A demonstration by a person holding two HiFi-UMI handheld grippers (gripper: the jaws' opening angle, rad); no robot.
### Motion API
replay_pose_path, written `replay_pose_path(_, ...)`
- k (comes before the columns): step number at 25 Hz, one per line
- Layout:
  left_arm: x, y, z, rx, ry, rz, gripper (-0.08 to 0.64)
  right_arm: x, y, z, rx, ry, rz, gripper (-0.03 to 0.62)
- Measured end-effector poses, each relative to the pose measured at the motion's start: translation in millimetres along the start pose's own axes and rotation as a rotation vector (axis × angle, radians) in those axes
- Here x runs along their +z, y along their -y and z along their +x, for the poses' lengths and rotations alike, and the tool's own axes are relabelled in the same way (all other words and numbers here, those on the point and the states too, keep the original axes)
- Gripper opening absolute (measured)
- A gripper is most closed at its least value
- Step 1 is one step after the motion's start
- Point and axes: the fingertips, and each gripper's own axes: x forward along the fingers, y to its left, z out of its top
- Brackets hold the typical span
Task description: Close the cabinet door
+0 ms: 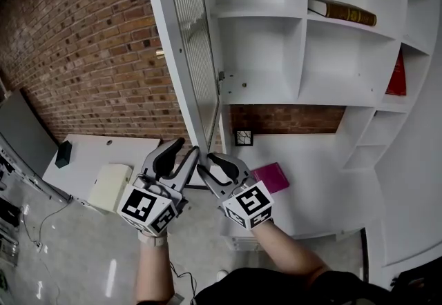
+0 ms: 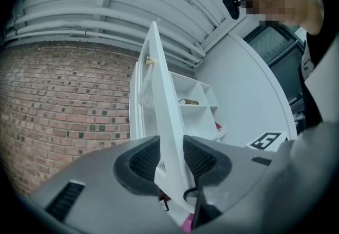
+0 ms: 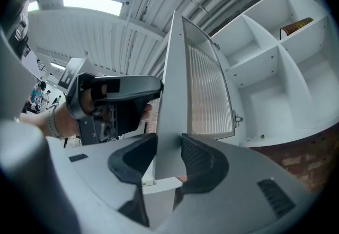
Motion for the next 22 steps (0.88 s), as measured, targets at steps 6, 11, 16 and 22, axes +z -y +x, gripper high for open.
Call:
replay_pose_path(6, -0.5, 13.7, 6.2, -0.025, 0.013, 0.009, 0.130, 0.6, 6.7, -13.8, -0.005, -0.002, 0.016, 0.147)
replay_pose_path(11, -3.1, 24.4, 12.8, -0.019, 0.010, 0.002, 0.130, 3.2, 15.1, -28.2, -0.018, 0.003, 0.010, 0.132)
replay_pose_path(16, -6.0, 37.3, 20.5, -0.025, 0.008, -0.012, 0.130, 4.6, 25.2, -44.3, -0.023, -0.001, 0.017, 0.120)
replay_pose_path(22, -12.1, 53.1, 34.8, -0.010, -0.003, -0.015, 0.130, 5.5, 44.6, -67.5, -0.047, 0.008, 0.029, 0.103)
